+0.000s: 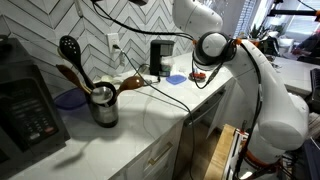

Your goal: Put the silver ladle in the utensil holder

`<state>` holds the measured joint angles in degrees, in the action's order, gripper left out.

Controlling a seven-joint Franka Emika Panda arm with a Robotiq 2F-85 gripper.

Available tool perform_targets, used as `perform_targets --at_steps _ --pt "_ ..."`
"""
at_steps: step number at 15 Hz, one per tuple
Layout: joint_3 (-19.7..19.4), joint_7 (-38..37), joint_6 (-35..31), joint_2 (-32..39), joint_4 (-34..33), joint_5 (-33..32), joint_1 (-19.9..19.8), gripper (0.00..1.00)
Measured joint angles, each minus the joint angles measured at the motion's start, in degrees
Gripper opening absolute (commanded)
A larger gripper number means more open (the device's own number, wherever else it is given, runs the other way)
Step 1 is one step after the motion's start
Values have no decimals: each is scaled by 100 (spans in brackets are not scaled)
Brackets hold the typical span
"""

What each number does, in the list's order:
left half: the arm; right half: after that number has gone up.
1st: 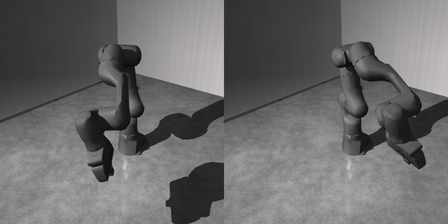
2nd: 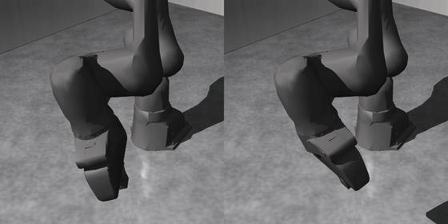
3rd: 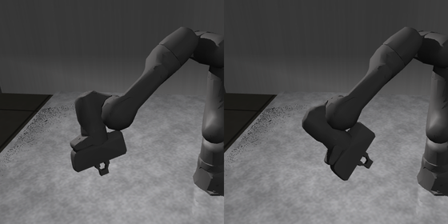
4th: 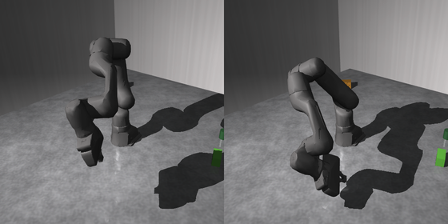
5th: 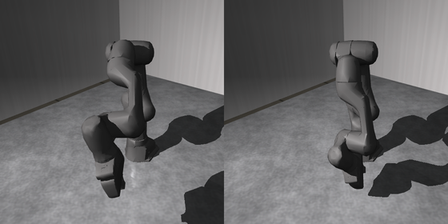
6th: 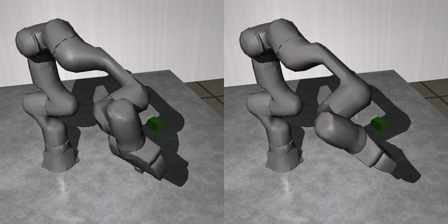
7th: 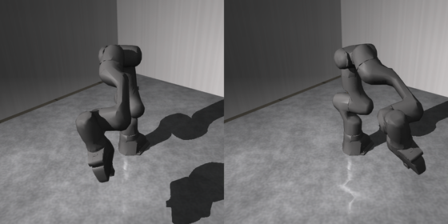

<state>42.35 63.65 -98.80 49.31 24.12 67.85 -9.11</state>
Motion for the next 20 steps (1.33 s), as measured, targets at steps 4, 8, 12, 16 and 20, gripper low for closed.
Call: perform_targets --at_steps 4,8,12,16,20 --pt "-325 53 -1 183 60 91 57 4" --pt "-498 55 11 584 162 378 203 4" --pt "-801 43 437 799 186 403 434 4" --pt "-1313 -135 404 830 175 399 620 4" --pt "-1794 -366 78 826 178 392 645 16"
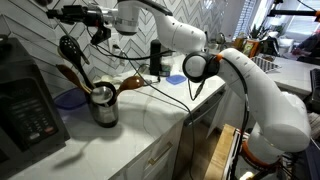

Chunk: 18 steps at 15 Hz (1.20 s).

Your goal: Put the silver ladle in the utensil holder

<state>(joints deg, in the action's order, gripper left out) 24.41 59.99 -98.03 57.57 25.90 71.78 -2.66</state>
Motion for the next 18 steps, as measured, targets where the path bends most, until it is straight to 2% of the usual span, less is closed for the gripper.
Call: perform_targets --at_steps 1,2,8,14,15,18 --pt "-2 0 1 2 0 1 -2 16" --pt "-2 0 1 1 -1 1 4 4" --pt "-147 121 97 48 7 -40 57 4" --pt "-201 651 -96 334 -17 22 224 4" --pt "-198 681 -134 337 -17 26 241 16" --pt "-148 757 -172 378 -7 84 265 16"
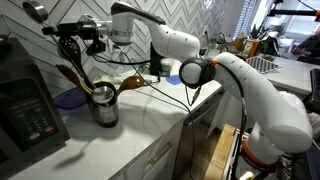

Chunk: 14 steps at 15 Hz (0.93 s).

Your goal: Put the silver ladle in the utensil holder

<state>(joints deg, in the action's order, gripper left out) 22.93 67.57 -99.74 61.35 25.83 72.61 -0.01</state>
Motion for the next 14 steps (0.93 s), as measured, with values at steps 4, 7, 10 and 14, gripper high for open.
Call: perform_targets --at_steps 4,7,10,14 --pt "3 5 -1 2 0 6 1 16" --pt "3 6 -1 2 0 6 1 4" --pt "-7 2 -5 -1 -3 5 1 4" --pt "-33 -2 -31 -2 -5 2 -4 4"
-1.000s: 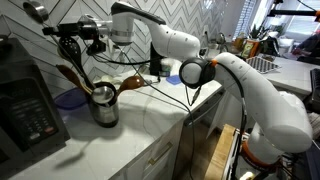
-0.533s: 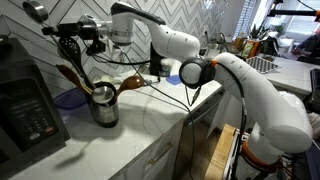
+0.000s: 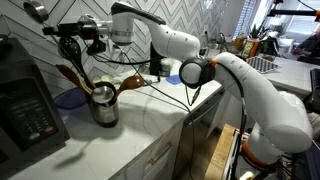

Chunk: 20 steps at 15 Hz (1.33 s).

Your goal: Put the silver ladle in the utensil holder

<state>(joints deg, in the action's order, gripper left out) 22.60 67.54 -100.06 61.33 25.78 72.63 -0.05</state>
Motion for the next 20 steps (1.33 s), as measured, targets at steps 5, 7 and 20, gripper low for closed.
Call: perform_targets --at_steps 5,7,20 --pt "28 -197 770 -4 -12 11 -9 4" --pt "80 -27 1329 -9 -43 29 -49 4" --pt "-19 1927 892 -101 -111 65 -428 4"
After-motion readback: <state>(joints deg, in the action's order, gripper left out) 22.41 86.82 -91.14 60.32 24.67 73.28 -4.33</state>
